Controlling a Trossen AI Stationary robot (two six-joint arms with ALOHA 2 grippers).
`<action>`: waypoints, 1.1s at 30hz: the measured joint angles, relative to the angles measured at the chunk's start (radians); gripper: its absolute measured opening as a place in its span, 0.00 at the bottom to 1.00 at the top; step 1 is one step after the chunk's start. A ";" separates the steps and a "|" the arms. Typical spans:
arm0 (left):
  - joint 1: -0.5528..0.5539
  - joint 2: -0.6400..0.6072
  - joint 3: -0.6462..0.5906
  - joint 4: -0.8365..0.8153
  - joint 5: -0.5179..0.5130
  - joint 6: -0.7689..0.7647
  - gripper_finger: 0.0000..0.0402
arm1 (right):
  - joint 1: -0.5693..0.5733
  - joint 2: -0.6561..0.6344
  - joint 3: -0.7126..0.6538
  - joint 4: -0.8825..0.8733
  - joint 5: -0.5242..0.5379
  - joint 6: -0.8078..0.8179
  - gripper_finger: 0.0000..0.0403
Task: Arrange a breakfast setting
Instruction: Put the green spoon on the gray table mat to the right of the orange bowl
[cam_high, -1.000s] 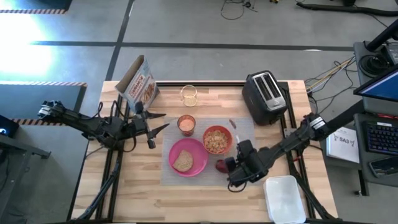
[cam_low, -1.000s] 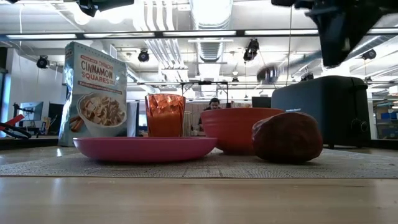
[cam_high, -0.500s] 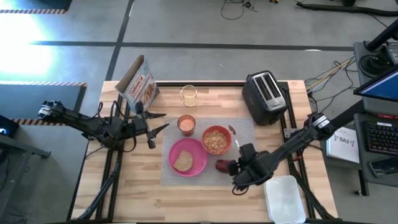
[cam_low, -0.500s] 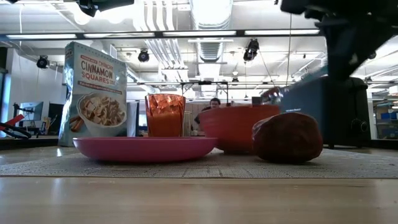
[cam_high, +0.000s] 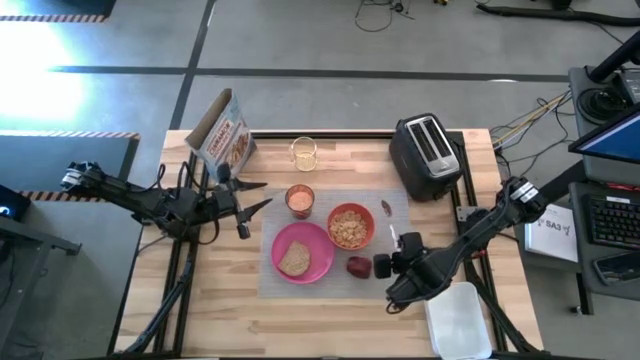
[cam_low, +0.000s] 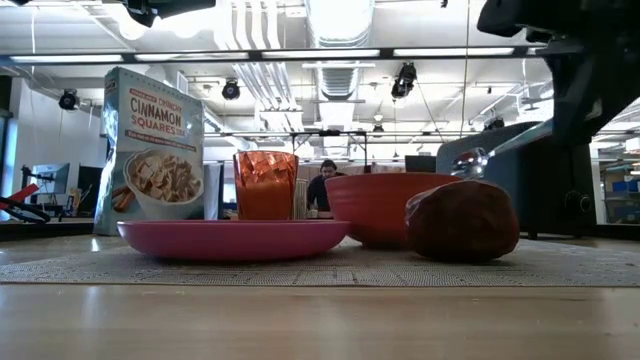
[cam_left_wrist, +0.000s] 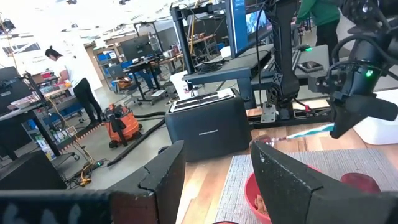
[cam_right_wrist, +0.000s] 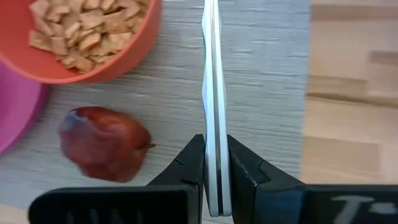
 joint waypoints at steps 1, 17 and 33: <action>0.000 0.000 0.000 0.000 0.000 0.000 0.42 | 0.002 0.000 -0.010 0.023 0.009 0.001 0.07; 0.000 0.000 0.000 0.000 0.000 0.000 0.42 | 0.001 0.002 -0.268 0.450 0.051 0.003 0.07; 0.000 0.000 0.000 0.000 0.000 0.000 0.42 | 0.001 0.003 -0.316 0.565 0.066 -0.059 0.12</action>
